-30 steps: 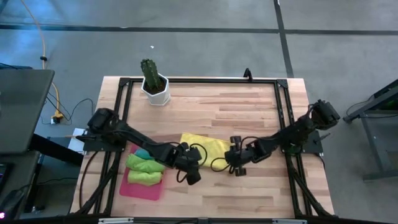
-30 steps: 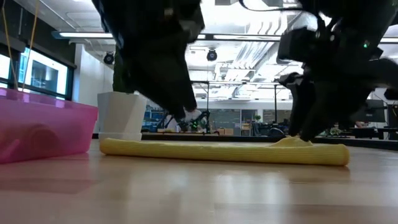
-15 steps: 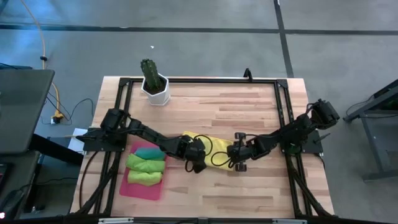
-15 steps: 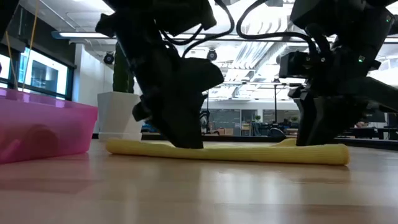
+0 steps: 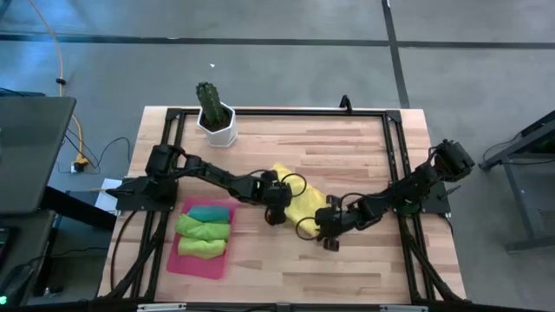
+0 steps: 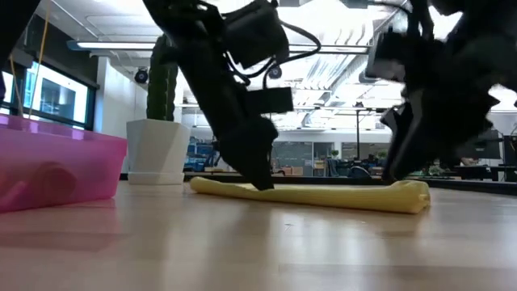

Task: Roll microfiber towels into tight, uniform cylinder then place into a basket
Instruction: Roll the yellow towel

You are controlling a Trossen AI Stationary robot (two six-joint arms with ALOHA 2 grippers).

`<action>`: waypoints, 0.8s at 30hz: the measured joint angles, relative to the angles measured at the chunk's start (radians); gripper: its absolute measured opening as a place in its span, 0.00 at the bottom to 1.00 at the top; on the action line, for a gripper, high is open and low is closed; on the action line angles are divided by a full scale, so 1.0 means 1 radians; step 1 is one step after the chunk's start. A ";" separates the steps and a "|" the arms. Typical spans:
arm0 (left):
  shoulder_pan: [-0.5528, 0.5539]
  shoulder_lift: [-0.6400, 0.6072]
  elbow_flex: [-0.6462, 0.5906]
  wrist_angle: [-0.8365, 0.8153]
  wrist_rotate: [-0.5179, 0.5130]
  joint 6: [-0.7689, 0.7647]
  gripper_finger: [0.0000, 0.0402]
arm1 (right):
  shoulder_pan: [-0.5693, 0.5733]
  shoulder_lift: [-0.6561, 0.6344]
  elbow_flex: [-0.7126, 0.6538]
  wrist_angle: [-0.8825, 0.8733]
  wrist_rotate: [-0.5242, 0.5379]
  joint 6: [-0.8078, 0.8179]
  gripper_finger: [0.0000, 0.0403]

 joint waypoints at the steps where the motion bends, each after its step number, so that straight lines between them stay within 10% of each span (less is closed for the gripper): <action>1: 0.013 0.000 0.000 0.009 0.000 0.071 0.43 | 0.007 0.000 0.000 0.031 0.019 -0.001 0.33; 7: 0.076 0.002 -0.002 0.104 -0.001 0.299 0.43 | 0.026 0.000 0.026 0.064 0.047 -0.086 0.33; 24: 0.025 -0.022 0.000 0.099 -0.003 0.211 0.43 | -0.029 -0.001 0.226 -0.577 0.098 -0.274 0.33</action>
